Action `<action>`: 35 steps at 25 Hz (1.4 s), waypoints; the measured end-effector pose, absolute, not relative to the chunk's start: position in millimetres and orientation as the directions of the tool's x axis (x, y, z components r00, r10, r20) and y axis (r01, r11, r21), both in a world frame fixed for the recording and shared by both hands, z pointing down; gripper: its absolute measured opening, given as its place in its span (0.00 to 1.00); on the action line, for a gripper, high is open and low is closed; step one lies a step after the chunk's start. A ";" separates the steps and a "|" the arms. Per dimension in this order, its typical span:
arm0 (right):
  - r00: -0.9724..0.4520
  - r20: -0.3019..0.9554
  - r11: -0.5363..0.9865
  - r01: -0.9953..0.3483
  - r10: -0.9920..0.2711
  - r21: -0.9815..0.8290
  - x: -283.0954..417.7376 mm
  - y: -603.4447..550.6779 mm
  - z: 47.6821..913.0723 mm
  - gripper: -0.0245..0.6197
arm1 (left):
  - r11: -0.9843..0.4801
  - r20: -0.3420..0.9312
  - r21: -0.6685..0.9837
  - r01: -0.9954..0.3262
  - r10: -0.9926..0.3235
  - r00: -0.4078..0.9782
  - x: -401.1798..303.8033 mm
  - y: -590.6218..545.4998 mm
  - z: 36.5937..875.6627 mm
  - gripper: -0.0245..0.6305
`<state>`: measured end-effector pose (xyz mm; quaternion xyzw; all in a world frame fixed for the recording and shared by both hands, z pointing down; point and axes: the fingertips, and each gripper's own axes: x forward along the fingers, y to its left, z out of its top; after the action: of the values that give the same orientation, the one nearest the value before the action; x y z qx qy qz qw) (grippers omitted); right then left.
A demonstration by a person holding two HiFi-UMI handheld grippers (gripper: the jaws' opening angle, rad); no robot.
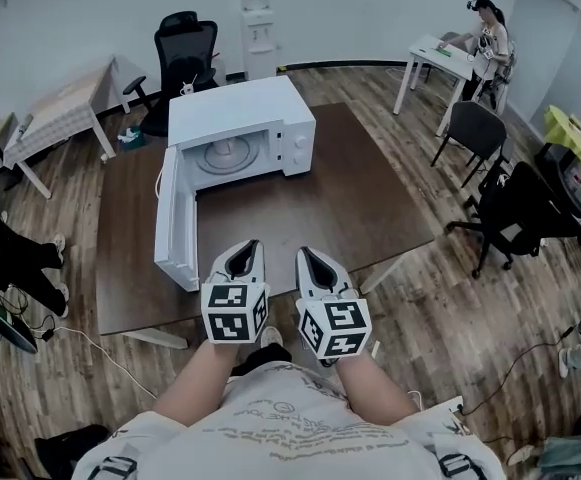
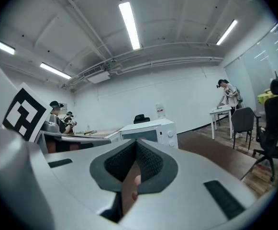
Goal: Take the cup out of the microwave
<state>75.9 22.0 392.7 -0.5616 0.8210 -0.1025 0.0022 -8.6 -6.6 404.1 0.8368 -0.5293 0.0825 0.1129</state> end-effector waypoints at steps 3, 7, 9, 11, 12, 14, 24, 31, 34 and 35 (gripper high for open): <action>-0.378 0.108 0.357 -0.918 -0.919 -0.172 75.3 -3.8 389.5 0.06 | -0.398 0.259 0.101 -0.912 -0.874 0.410 -13.2 -30.5 401.1 0.07; -0.393 0.108 0.373 -0.913 -0.913 -0.167 72.1 -39.5 385.5 0.06 | -0.374 0.266 0.111 -0.921 -0.881 0.390 -19.5 -63.6 403.0 0.07; -0.402 0.115 0.382 -0.909 -0.908 -0.164 69.6 -53.2 386.0 0.06 | -0.363 0.272 0.117 -0.924 -0.883 0.381 -22.4 -79.0 404.7 0.07; -0.408 0.123 0.388 -0.908 -0.905 -0.156 67.2 -67.1 387.5 0.06 | -0.355 0.272 0.119 -0.927 -0.887 0.374 -25.2 -95.0 405.2 0.07; -0.410 0.128 0.391 -0.908 -0.903 -0.152 66.0 -74.1 388.6 0.06 | -0.352 0.271 0.120 -0.928 -0.888 0.372 -26.6 -102.8 405.7 0.07; -0.413 0.136 0.395 -0.907 -0.900 -0.145 63.8 -89.0 390.4 0.06 | -0.347 0.272 0.123 -0.930 -0.889 0.368 -29.4 -118.6 407.4 0.07; -0.435 0.152 0.423 -0.900 -0.887 -0.109 47.7 -166.7 388.3 0.06 | -0.311 0.266 0.152 -0.938 -0.901 0.342 -50.2 -198.5 412.2 0.07; -0.441 0.194 0.416 -0.896 -0.876 -0.156 52.5 -198.7 394.0 0.06 | -0.275 0.294 0.159 -0.948 -0.904 0.311 -59.2 -229.1 422.3 0.07; -0.459 0.210 0.434 -0.887 -0.863 -0.156 54.1 -209.0 401.8 0.06 | -0.263 0.314 0.159 -0.952 -0.900 0.301 -58.2 -240.8 433.1 0.06; -0.467 0.214 0.443 -0.884 -0.858 -0.153 55.0 -212.6 404.0 0.06 | -0.256 0.320 0.159 -0.953 -0.900 0.295 -57.8 -245.4 436.6 0.07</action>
<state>55.0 -212.6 404.0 -0.5136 0.8477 -0.1220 -0.0525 -57.8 -245.4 436.6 0.7882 -0.5880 0.0821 0.1621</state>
